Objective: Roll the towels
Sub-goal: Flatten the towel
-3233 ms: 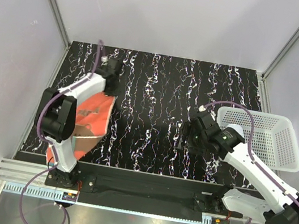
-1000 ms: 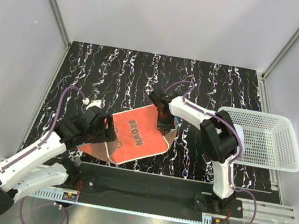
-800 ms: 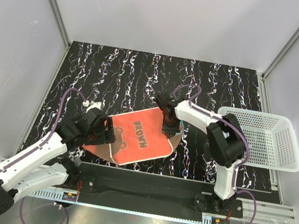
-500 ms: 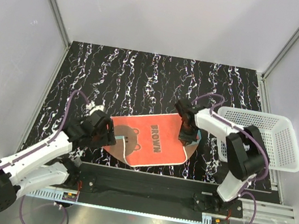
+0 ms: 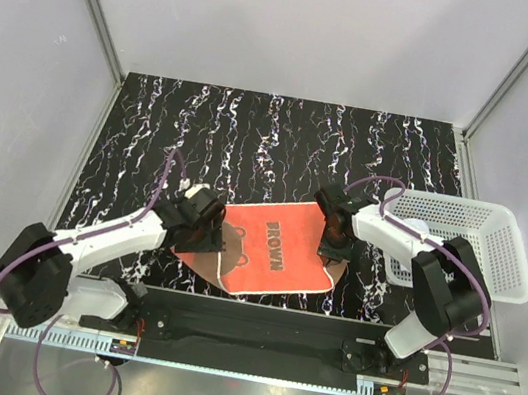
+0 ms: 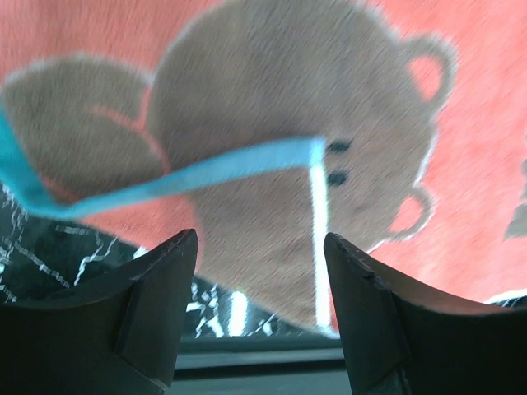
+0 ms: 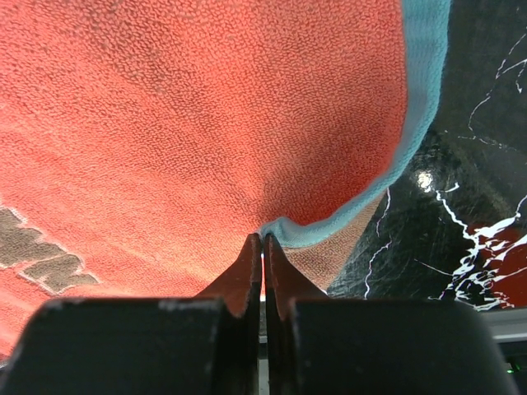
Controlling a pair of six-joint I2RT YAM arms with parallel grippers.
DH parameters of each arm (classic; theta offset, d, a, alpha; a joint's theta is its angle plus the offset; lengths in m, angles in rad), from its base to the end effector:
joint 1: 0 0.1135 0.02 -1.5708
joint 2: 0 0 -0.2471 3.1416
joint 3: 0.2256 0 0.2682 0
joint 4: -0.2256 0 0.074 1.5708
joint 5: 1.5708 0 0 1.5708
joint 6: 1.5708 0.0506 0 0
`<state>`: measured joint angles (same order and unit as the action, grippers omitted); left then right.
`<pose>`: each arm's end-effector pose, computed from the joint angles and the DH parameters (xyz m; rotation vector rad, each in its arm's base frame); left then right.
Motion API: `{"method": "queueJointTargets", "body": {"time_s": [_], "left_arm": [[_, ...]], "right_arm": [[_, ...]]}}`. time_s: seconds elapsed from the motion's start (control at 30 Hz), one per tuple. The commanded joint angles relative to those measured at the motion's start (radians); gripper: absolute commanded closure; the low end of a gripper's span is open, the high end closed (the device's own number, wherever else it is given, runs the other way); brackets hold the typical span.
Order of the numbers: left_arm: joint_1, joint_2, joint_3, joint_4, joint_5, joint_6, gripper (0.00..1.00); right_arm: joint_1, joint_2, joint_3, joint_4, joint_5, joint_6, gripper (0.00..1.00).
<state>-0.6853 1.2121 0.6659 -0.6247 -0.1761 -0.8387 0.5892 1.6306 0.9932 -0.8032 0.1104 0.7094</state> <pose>0.1883 -0.1425 0.1463 -0.2574 2.7134 -0.2072 0.2498 0.1602 0.1296 0.1892 2.9653 -0.0137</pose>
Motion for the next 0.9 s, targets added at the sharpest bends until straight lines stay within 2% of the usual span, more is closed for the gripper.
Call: {"method": "queueJointTargets", "body": {"time_s": [0.0, 0.2, 0.43, 0.8, 0.87], "left_arm": [[-0.003, 0.035, 0.069, 0.059, -0.053, 0.009, 0.33], [-0.011, 0.118, 0.113, 0.066, -0.082, 0.023, 0.34], [-0.031, 0.194, 0.13, 0.083, -0.108, 0.021, 0.48], [-0.049, 0.27, 0.15, 0.095, -0.14, 0.029, 0.52], [-0.053, 0.293, 0.155, 0.085, -0.154, 0.023, 0.57]], "right_arm": [[0.008, -0.043, -0.007, 0.025, -0.014, 0.013, 1.0], [0.008, -0.031, -0.019, 0.039, -0.026, 0.009, 1.0], [0.008, -0.028, -0.027, 0.056, -0.038, 0.005, 1.0], [0.008, -0.025, -0.044, 0.073, -0.052, 0.005, 1.0], [0.008, -0.021, -0.044, 0.073, -0.052, 0.004, 1.0]]}}
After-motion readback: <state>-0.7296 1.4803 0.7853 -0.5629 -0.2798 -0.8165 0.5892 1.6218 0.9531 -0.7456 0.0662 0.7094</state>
